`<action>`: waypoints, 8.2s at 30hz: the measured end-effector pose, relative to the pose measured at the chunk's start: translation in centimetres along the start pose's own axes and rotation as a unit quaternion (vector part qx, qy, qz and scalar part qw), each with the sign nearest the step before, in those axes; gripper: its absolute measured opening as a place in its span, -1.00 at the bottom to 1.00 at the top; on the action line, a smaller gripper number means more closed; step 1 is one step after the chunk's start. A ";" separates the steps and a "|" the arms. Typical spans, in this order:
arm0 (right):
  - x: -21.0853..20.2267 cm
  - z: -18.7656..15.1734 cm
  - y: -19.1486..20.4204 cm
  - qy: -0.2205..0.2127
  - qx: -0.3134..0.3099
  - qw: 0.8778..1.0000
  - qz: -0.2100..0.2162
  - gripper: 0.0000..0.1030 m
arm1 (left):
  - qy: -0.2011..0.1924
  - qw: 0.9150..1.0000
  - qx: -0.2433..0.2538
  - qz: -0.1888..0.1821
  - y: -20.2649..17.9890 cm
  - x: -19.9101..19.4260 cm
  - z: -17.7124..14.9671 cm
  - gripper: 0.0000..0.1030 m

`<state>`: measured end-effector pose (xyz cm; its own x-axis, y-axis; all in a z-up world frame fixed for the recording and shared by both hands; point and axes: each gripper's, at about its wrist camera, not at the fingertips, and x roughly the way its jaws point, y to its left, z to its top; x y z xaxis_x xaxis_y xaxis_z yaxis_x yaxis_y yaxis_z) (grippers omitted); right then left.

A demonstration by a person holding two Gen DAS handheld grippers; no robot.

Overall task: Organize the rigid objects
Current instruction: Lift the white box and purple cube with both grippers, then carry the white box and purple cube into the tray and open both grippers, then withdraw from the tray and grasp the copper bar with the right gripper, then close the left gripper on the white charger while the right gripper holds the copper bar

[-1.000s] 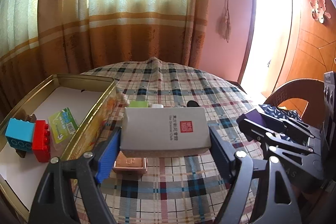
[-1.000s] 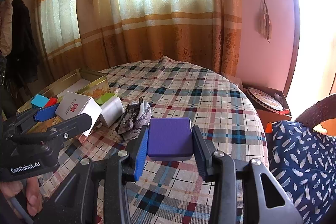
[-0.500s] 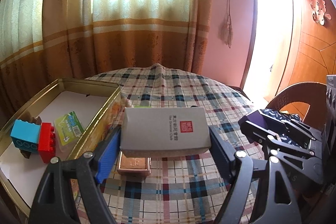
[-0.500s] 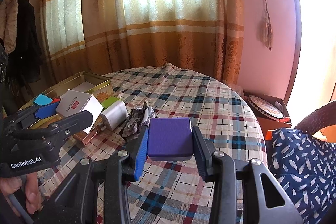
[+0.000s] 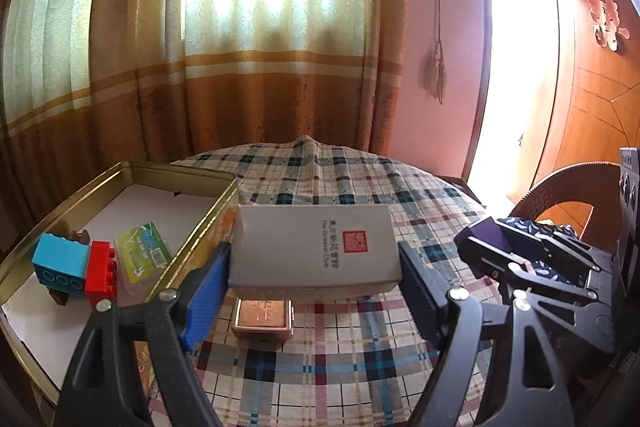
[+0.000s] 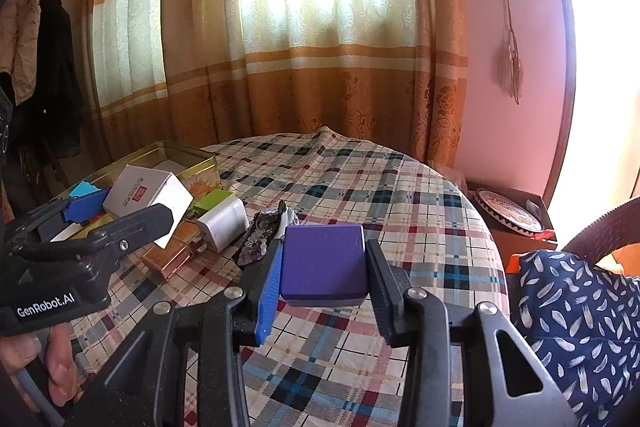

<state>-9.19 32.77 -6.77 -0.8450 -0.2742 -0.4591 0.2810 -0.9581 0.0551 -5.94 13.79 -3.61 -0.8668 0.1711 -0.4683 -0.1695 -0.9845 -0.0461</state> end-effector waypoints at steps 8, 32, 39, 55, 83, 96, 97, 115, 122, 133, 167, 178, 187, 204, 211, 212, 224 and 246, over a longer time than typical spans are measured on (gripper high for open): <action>-0.2 0.0 0.3 -0.005 -0.007 1.000 0.000 -0.18 | -0.013 1.000 0.005 0.005 -0.1 -0.5 -0.2 0.56; -1.4 -0.1 1.0 -0.041 -0.027 0.999 0.004 -0.18 | -0.042 0.999 -0.004 0.015 0.3 -1.9 -0.1 0.56; -1.4 -0.1 1.0 -0.047 -0.027 0.999 0.006 -0.18 | -0.046 0.999 -0.003 0.017 0.4 -2.0 0.0 0.56; -1.8 -0.2 1.0 -0.059 -0.029 0.998 0.007 -0.18 | -0.063 0.998 -0.002 0.023 0.7 -2.7 0.0 0.56; -2.1 0.4 2.7 -0.052 -0.045 0.998 0.012 -0.18 | -0.081 0.995 0.003 0.056 4.2 -5.2 -0.5 0.56; 1.0 4.7 10.4 -0.008 -0.044 0.991 0.128 -0.18 | -0.037 0.986 -0.049 0.157 14.0 -5.2 1.1 0.56; 1.6 5.1 11.5 -0.004 -0.051 0.989 0.137 -0.18 | -0.033 0.984 -0.053 0.165 14.6 -5.1 1.1 0.56; 11.5 7.0 22.5 0.105 -0.109 0.974 0.171 -0.17 | 0.097 0.964 -0.051 0.242 20.1 -0.6 -0.6 0.61; 8.9 7.0 19.6 0.080 -0.081 0.980 0.161 0.29 | 0.070 0.971 -0.095 0.210 20.2 -2.2 -0.7 0.88; 4.9 4.7 8.8 0.078 -0.021 0.994 0.077 0.36 | 0.045 0.973 -0.139 0.177 18.2 -3.3 -0.9 0.99; 4.8 2.1 12.2 0.136 -0.057 0.987 0.070 -0.09 | 0.041 0.983 -0.111 0.139 14.6 -3.3 -0.2 0.99; 2.1 3.1 5.1 0.072 0.001 0.997 0.020 -0.09 | 0.045 0.995 -0.038 0.084 8.1 -1.1 0.7 0.99; 2.9 2.8 1.8 0.067 0.024 0.997 -0.027 -0.09 | 0.068 0.997 -0.009 0.048 4.4 1.2 0.8 0.99; 4.5 2.8 -0.6 0.098 0.050 0.994 -0.020 -0.09 | 0.101 0.995 0.016 -0.006 1.1 5.9 2.3 0.72; 4.7 2.8 -0.7 0.103 0.052 0.993 -0.020 -0.09 | 0.113 0.993 0.039 -0.015 -0.3 7.5 2.1 0.24; 4.8 2.8 -0.7 0.105 0.053 0.993 -0.020 -0.09 | 0.118 0.992 0.045 -0.012 -0.5 8.0 2.0 0.10; 6.5 2.3 -1.0 0.150 0.052 0.987 -0.015 -0.07 | 0.143 0.989 0.042 -0.023 -0.8 10.0 1.6 -0.14; 7.7 2.2 -1.2 0.173 0.047 0.984 -0.013 -0.11 | 0.134 0.990 0.030 -0.024 0.2 8.8 1.3 -0.62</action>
<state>-16.97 31.61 -8.43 -0.6417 -0.2198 -0.7348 0.2040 -0.9725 0.1128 -14.16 15.16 -6.58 -0.7027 0.1922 -0.6850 -0.2417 -0.9700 -0.0241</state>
